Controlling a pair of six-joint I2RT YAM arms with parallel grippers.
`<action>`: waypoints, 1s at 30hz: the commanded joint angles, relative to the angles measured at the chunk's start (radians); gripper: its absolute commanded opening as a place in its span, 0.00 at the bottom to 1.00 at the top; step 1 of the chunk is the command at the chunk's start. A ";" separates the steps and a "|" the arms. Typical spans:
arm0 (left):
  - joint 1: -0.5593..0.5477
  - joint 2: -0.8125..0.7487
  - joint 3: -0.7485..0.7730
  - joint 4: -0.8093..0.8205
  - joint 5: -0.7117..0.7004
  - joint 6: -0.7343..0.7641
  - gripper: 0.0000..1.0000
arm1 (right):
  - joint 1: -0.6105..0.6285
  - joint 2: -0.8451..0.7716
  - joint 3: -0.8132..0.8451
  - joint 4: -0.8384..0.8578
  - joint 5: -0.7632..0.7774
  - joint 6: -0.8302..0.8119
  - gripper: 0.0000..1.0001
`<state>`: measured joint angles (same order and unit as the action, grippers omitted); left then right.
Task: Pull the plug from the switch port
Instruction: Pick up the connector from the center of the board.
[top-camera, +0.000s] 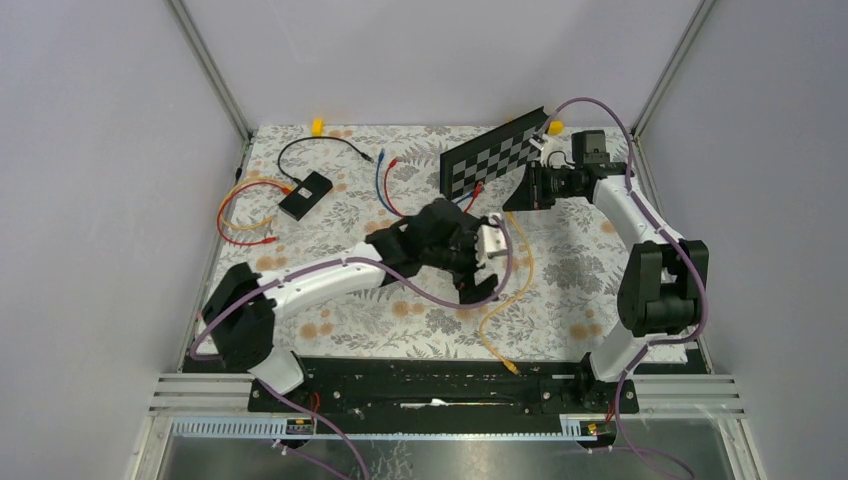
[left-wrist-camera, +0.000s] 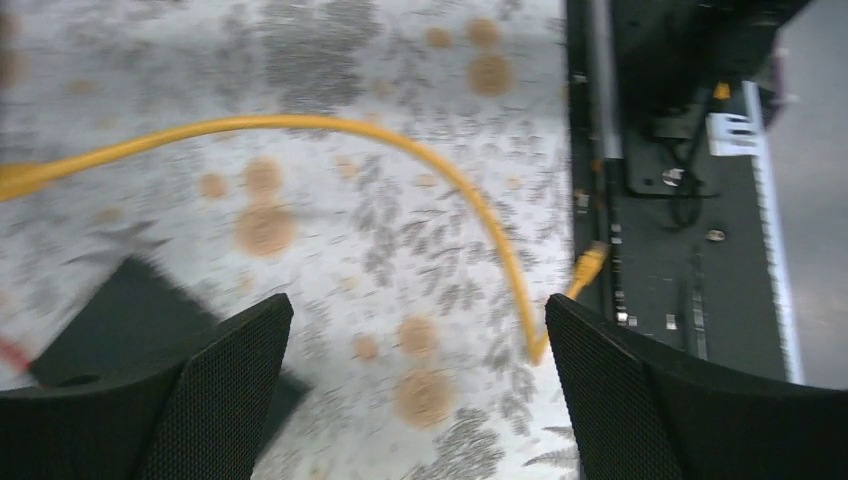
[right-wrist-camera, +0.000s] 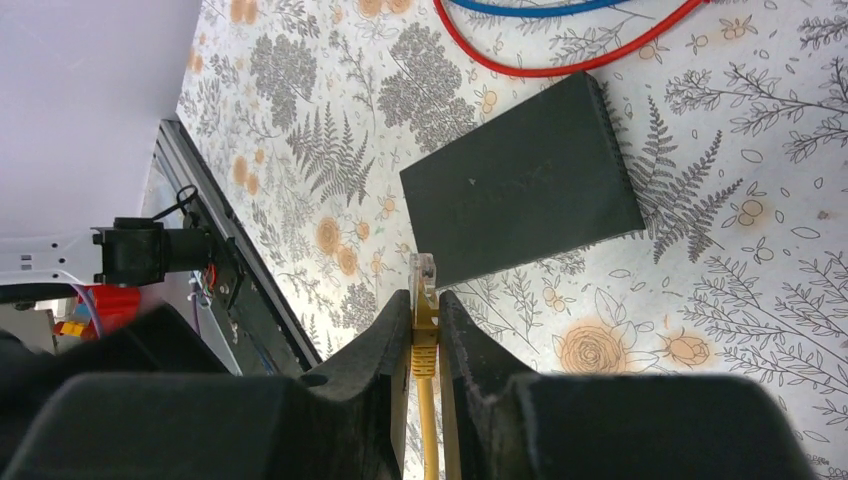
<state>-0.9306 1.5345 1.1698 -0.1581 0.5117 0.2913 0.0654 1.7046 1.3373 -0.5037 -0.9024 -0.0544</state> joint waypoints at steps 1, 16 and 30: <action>-0.065 0.101 0.076 -0.048 0.115 -0.073 0.99 | -0.001 -0.079 0.009 0.045 -0.035 0.048 0.00; -0.143 0.231 0.136 -0.060 0.044 -0.137 0.26 | -0.044 -0.139 -0.100 0.071 -0.073 0.036 0.00; -0.142 0.061 0.212 -0.299 0.019 0.101 0.00 | -0.059 -0.228 -0.134 0.030 -0.186 -0.111 0.53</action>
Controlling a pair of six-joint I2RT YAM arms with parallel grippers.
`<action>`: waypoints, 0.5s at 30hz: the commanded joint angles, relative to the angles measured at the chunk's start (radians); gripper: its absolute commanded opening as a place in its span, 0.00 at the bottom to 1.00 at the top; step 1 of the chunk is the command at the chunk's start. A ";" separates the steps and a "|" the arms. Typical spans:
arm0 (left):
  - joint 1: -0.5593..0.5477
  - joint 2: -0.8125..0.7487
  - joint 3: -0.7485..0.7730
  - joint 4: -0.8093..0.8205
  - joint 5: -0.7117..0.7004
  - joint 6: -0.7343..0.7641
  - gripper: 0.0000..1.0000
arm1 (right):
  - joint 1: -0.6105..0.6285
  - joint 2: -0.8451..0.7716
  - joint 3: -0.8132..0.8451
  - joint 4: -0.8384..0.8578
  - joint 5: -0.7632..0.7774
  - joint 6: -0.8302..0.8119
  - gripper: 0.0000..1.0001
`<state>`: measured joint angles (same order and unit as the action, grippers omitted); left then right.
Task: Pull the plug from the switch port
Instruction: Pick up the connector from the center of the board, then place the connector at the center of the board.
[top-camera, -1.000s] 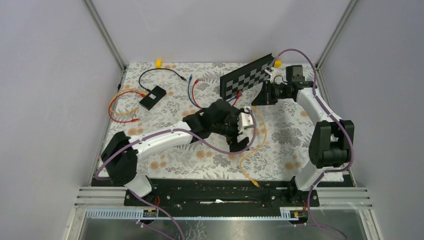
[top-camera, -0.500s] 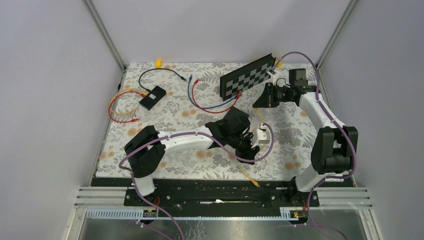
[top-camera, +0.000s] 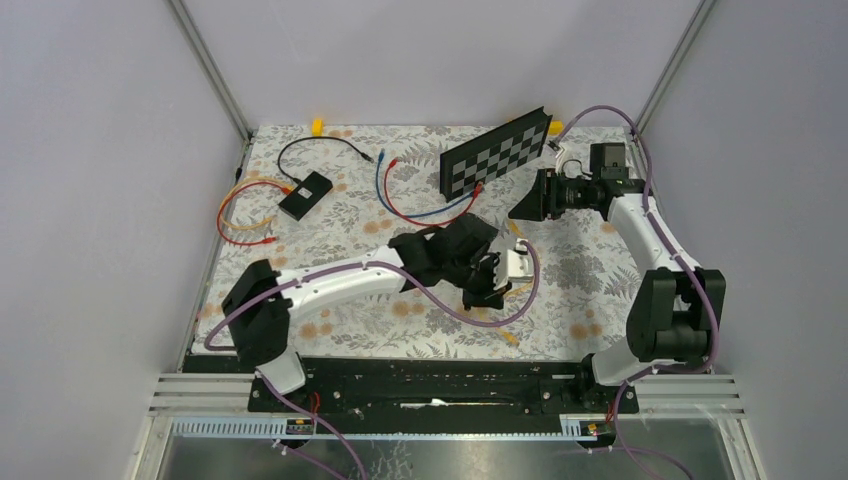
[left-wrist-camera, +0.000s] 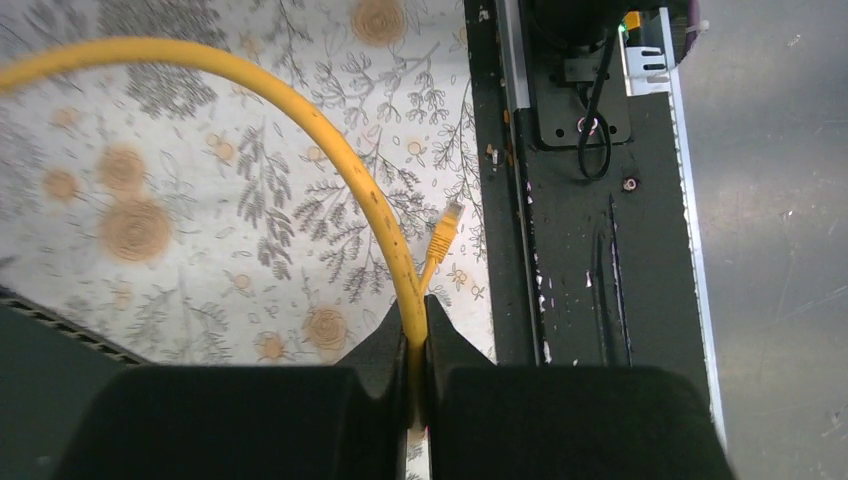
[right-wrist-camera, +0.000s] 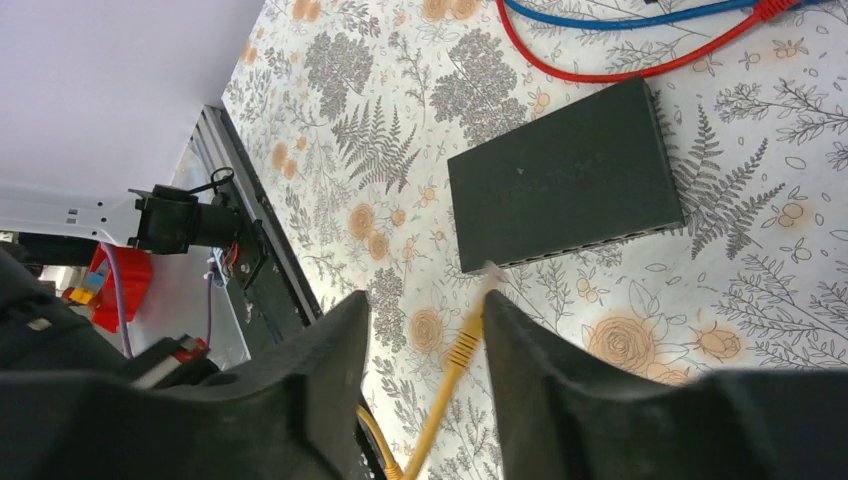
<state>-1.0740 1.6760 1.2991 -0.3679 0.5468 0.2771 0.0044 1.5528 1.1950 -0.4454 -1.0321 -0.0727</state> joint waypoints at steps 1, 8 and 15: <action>0.002 -0.090 0.094 -0.119 -0.038 0.139 0.00 | 0.002 -0.089 0.008 -0.033 -0.056 -0.105 0.57; 0.000 -0.175 0.151 -0.294 -0.248 0.284 0.00 | -0.045 -0.156 0.008 -0.032 -0.037 -0.129 0.73; 0.001 -0.302 0.088 -0.295 -0.566 0.424 0.00 | -0.070 -0.142 0.008 -0.032 -0.040 -0.121 0.74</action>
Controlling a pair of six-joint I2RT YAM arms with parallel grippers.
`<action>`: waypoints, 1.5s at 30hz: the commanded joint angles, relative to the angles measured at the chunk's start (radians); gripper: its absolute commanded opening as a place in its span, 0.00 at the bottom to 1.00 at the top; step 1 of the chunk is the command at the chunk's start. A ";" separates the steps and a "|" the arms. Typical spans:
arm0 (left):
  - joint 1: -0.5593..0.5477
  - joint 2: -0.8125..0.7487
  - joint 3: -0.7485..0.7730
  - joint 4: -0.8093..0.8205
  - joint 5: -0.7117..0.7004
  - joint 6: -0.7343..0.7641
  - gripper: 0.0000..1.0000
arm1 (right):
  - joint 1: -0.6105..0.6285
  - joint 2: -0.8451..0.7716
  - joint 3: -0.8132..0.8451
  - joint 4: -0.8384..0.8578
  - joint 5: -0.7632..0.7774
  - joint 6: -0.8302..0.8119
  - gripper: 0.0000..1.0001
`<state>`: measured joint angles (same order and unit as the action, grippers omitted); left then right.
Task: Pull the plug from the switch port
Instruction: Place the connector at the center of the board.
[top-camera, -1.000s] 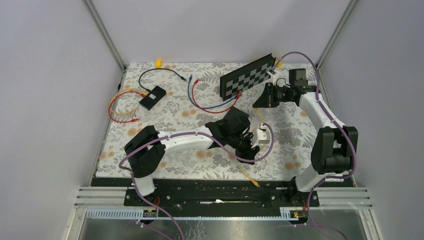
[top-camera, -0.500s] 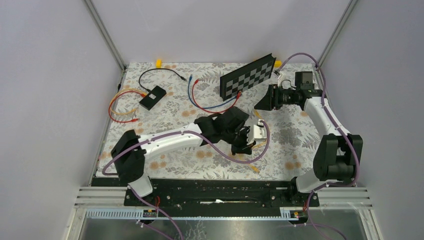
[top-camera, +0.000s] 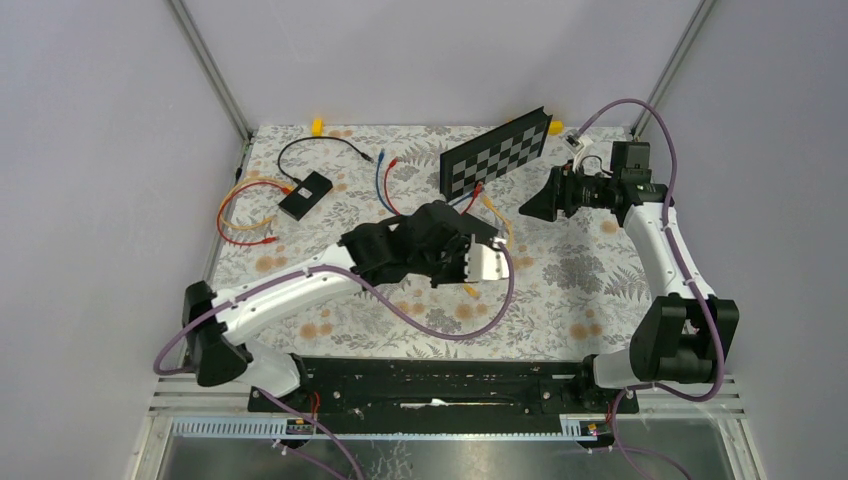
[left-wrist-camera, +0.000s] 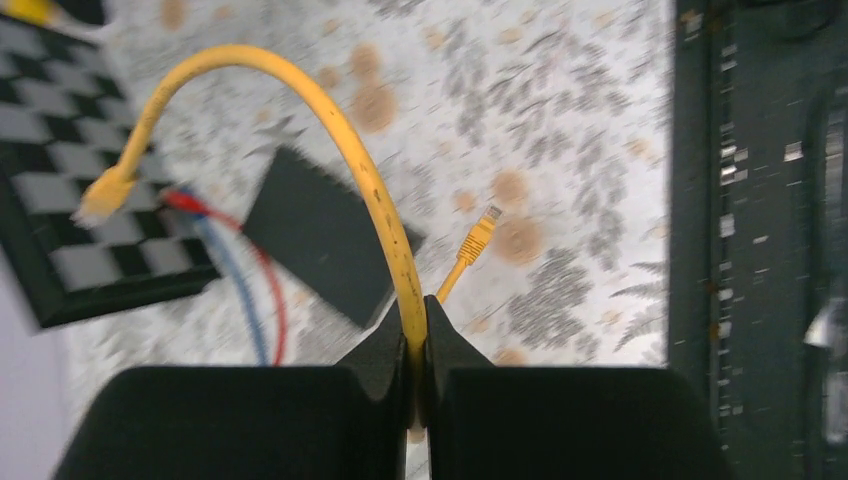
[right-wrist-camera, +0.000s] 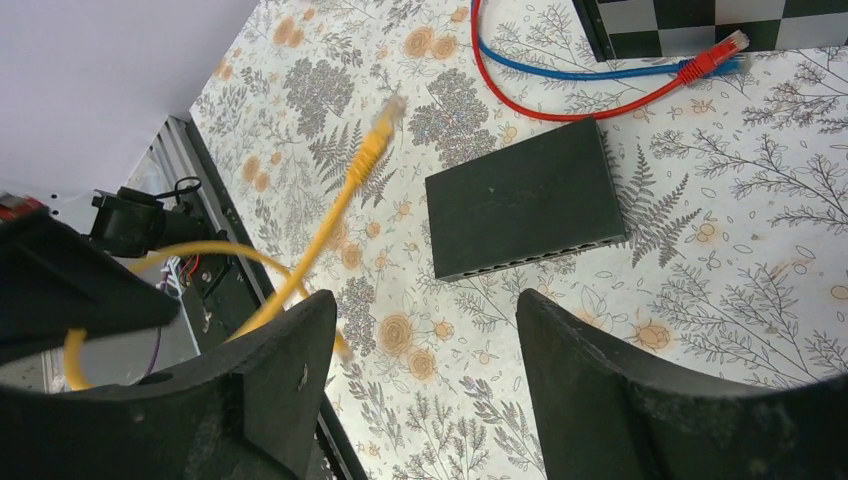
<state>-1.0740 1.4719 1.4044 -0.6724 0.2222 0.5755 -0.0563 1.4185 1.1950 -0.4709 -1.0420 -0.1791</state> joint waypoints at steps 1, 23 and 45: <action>0.002 -0.118 -0.043 0.035 -0.297 0.159 0.00 | -0.011 -0.004 0.008 -0.006 -0.031 -0.013 0.74; 0.458 0.192 -0.184 0.633 -0.672 0.459 0.00 | -0.037 0.023 -0.001 -0.007 -0.042 0.009 0.74; 0.474 0.532 -0.034 0.610 -0.694 0.273 0.64 | -0.056 0.060 -0.001 -0.017 -0.032 0.010 0.74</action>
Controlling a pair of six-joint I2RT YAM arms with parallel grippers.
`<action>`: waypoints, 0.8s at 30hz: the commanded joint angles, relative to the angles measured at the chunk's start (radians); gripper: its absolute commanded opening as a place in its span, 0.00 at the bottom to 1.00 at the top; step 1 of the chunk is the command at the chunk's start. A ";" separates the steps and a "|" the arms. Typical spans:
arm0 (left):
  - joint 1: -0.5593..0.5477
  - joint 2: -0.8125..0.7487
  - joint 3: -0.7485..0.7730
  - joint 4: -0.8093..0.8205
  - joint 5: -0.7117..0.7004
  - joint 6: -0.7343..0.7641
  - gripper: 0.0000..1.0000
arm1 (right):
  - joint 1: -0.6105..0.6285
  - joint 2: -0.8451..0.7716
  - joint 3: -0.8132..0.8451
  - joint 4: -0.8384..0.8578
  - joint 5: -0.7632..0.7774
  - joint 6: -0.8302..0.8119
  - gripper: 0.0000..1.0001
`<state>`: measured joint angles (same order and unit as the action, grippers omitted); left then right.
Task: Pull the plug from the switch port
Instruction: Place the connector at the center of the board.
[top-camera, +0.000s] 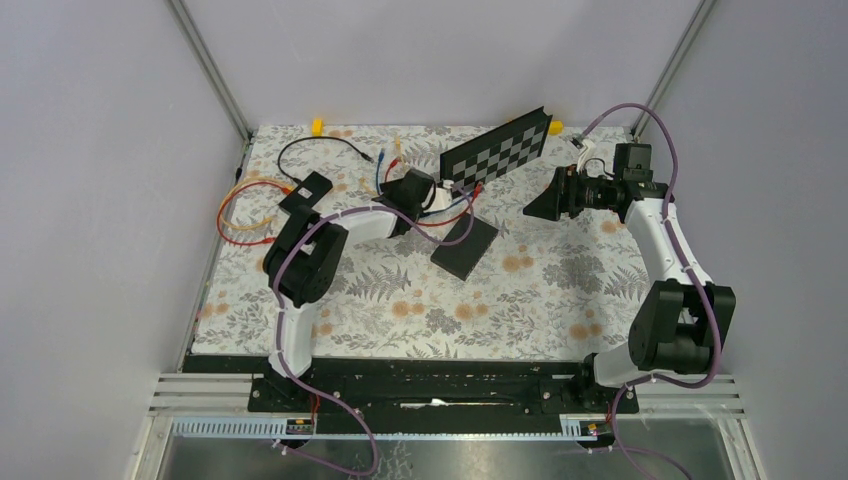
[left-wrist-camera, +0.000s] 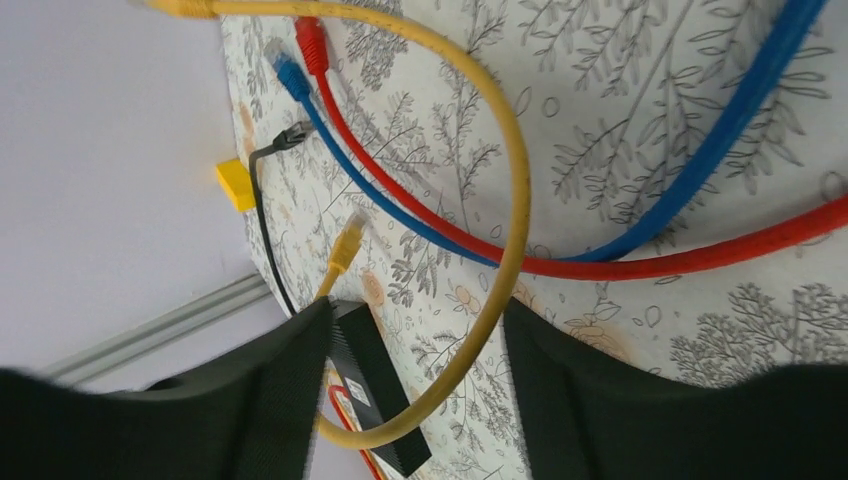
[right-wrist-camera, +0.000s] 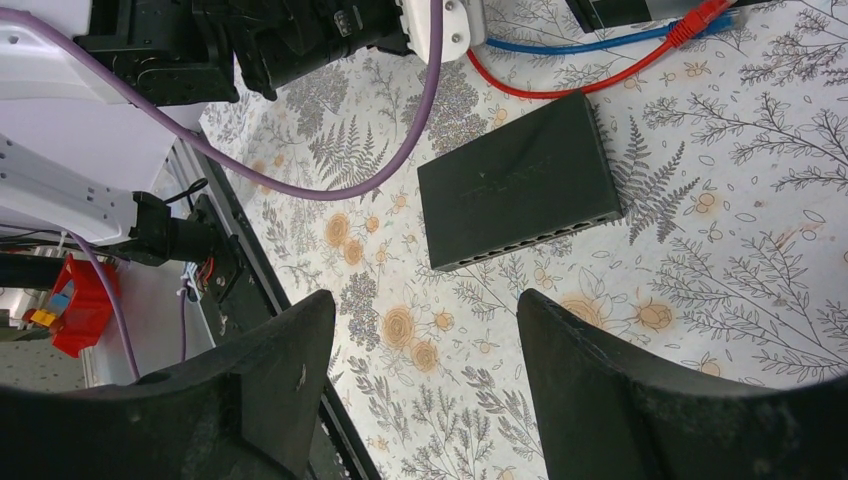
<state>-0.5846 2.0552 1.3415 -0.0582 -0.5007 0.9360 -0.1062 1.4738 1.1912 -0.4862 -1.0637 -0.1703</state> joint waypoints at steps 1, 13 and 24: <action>-0.019 -0.065 0.023 -0.007 0.041 -0.105 0.71 | -0.006 0.005 0.002 -0.001 -0.006 0.001 0.74; -0.031 -0.319 -0.070 -0.213 0.375 -0.376 0.99 | -0.006 0.011 0.001 -0.002 -0.004 -0.003 0.74; -0.039 -0.342 -0.085 -0.285 0.747 -0.568 0.98 | -0.006 0.017 -0.001 -0.004 -0.002 -0.001 0.74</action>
<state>-0.6147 1.6901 1.2564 -0.3267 0.0689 0.4637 -0.1062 1.4921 1.1896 -0.4881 -1.0584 -0.1703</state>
